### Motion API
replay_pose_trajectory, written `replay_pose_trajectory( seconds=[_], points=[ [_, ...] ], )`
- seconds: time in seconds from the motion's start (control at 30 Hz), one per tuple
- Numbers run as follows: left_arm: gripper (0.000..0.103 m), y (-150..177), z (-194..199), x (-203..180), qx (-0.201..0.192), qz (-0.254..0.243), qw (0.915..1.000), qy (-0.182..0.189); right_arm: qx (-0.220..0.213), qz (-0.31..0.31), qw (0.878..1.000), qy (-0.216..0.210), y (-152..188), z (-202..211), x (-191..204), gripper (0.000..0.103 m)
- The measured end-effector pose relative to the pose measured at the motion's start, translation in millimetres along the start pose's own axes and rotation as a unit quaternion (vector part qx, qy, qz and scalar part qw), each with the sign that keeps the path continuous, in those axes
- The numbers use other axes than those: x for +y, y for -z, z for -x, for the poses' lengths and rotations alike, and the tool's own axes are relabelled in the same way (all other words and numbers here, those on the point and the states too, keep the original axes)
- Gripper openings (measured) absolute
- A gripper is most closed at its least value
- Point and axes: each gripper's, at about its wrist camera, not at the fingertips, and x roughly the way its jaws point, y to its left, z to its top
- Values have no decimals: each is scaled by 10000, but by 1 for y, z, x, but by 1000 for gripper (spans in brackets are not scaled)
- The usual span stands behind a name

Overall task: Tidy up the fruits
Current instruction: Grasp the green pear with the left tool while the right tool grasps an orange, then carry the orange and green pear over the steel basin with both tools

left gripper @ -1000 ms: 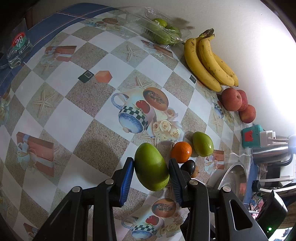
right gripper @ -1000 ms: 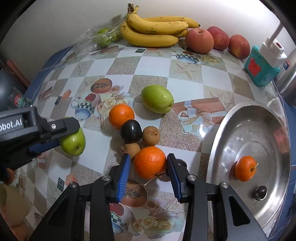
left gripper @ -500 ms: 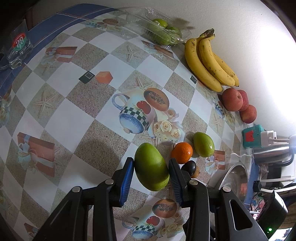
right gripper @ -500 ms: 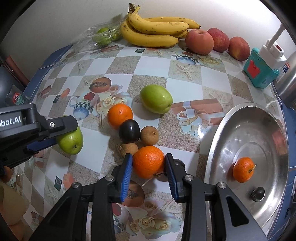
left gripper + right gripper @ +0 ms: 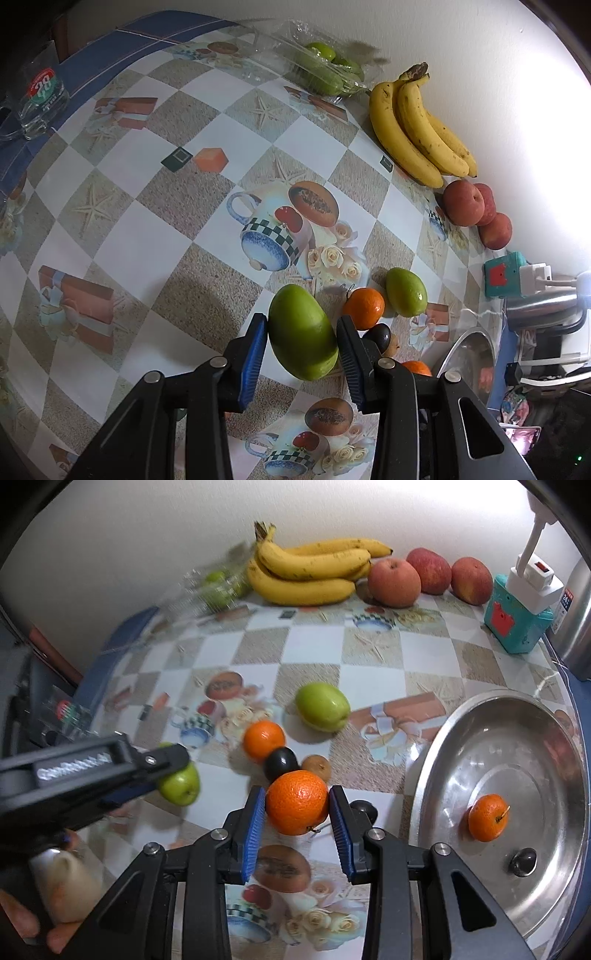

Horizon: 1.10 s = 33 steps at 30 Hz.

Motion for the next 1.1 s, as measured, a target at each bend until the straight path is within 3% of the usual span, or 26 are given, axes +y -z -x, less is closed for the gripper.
replay_pose_trajectory(
  seconds=[0.27,0.6,0.87,1.1],
  points=[
    [41,0,5,-3,-93,-51,9999,19,-389,-69,9991,-124,-5,28,1,37],
    [41,4,7,-17,-154,-319,9994,19,-450,-454,9980,12,-4,36,-27,37],
    [41,18,4,-47,-148,-826,9964,73,-501,-1092,9923,305,2,44,-72,37],
    [41,44,-2,-90,-42,-1521,9880,283,-590,-1794,9785,827,15,58,-121,37]
  ],
)
